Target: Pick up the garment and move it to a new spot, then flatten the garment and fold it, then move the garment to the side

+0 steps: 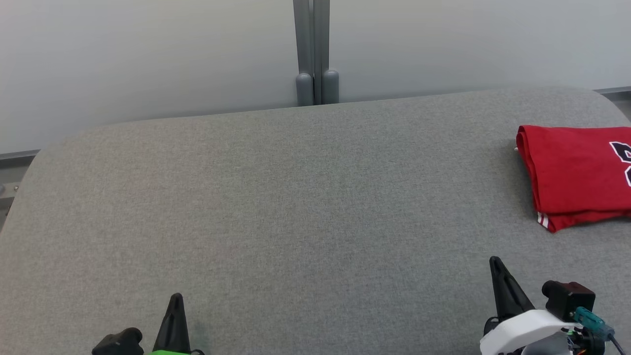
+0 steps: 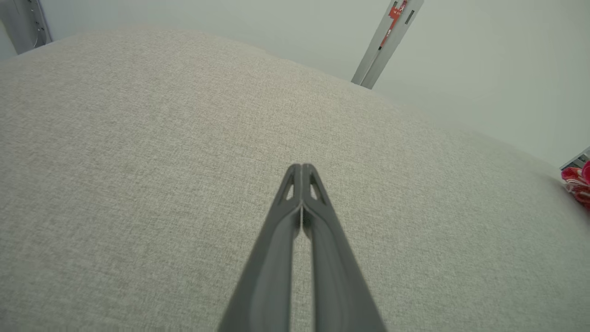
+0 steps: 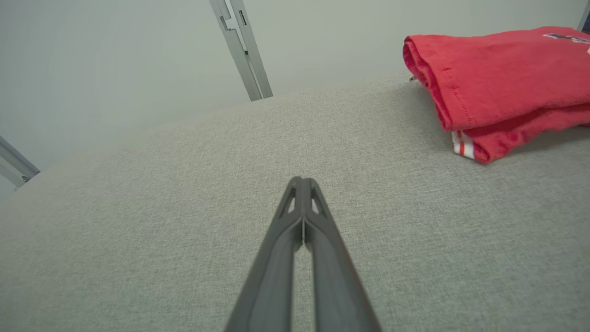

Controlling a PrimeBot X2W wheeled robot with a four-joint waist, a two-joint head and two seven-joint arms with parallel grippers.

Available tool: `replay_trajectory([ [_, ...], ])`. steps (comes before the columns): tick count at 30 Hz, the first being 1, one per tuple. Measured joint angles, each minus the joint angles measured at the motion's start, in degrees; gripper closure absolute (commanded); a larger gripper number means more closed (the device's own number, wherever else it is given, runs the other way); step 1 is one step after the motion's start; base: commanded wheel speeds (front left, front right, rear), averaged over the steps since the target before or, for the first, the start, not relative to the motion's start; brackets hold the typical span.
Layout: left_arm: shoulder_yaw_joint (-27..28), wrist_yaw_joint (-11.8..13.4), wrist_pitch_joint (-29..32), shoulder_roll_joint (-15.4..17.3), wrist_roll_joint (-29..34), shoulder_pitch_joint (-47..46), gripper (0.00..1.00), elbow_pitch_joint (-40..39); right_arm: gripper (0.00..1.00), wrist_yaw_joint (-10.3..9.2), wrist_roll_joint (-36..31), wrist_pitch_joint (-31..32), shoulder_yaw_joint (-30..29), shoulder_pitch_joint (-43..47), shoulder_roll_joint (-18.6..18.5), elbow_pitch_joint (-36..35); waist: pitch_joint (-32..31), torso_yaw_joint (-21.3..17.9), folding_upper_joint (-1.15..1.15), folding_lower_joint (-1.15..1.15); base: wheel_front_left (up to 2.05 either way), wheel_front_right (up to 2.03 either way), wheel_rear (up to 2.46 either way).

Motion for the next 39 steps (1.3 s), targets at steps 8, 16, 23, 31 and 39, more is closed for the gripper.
replay_trajectory([
  [8,1.3,-0.33,2.24,0.0,-7.21,-0.42,1.0,-0.2,1.0,0.0,8.18,2.18,-0.76,-0.07,-0.01,-0.29,0.05,-0.02,0.0,0.0,0.0,0.0,0.0],
  [16,2.56,-0.82,4.24,0.0,-13.52,-1.48,1.0,-0.45,1.0,0.0,15.46,4.17,-1.36,-0.49,-0.02,-0.63,0.1,-0.04,0.0,0.0,0.0,0.0,0.0],
  [23,3.6,-1.2,5.81,0.0,-18.95,-2.38,1.0,-0.69,1.0,0.0,21.41,5.77,-1.86,-1.11,-0.04,-0.89,0.14,-0.05,0.0,0.0,0.0,0.0,0.0],
  [31,4.61,-1.52,7.47,0.0,-24.31,-3.43,1.0,-1.0,1.0,0.0,27.7,7.53,-2.47,-1.49,-0.07,-1.26,0.19,-0.08,0.0,0.0,0.0,0.0,0.0],
  [39,5.69,-1.78,8.93,0.0,-29.59,-4.43,1.0,-1.34,1.0,0.0,33.49,9.05,-2.99,-1.85,-0.09,-1.53,0.24,-0.1,0.0,0.0,0.0,0.0,0.0],
])
